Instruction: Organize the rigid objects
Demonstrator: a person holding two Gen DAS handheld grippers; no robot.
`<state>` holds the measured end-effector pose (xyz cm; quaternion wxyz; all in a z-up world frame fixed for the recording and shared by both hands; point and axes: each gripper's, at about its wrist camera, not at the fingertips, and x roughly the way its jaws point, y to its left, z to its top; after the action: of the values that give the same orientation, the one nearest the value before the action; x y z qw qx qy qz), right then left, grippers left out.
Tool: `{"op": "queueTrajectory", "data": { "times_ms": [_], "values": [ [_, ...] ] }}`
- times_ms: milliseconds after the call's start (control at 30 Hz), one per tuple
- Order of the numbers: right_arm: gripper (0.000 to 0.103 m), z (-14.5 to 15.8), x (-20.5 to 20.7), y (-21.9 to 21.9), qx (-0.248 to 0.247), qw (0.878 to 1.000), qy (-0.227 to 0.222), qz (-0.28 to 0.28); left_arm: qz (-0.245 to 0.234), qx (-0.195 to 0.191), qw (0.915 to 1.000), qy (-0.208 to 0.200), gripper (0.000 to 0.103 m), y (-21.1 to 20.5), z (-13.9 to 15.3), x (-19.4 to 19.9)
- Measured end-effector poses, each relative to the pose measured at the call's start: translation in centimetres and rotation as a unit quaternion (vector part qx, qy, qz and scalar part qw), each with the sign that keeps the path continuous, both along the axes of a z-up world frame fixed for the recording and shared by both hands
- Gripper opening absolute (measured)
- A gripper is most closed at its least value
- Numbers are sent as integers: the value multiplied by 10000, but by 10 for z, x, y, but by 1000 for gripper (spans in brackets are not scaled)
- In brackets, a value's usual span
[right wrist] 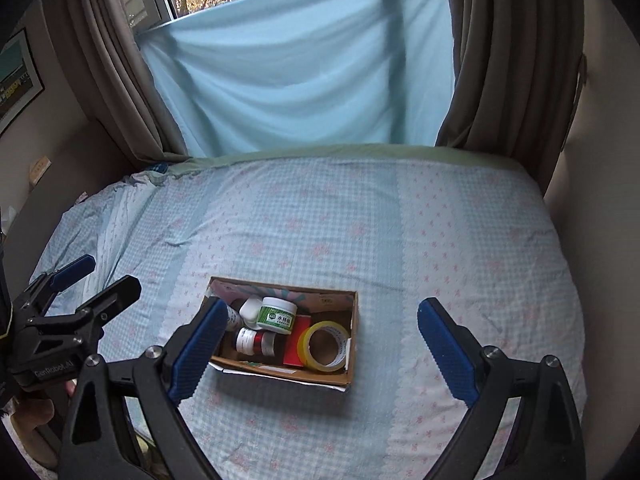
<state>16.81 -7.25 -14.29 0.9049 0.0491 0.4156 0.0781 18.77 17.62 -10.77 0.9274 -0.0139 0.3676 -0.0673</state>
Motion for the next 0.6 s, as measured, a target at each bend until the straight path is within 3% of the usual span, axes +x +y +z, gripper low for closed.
{"op": "queueTrajectory", "data": {
  "times_ms": [233,600],
  "values": [
    [95,44,-48,-11,-423,9951,-812,-378,90,92,9954,-955,103,-2,48,-55],
    [95,55,-85,-17,-497,9900,-1136,-673,2,-2,9933,-1158,103,-2,58,-92]
  ]
}}
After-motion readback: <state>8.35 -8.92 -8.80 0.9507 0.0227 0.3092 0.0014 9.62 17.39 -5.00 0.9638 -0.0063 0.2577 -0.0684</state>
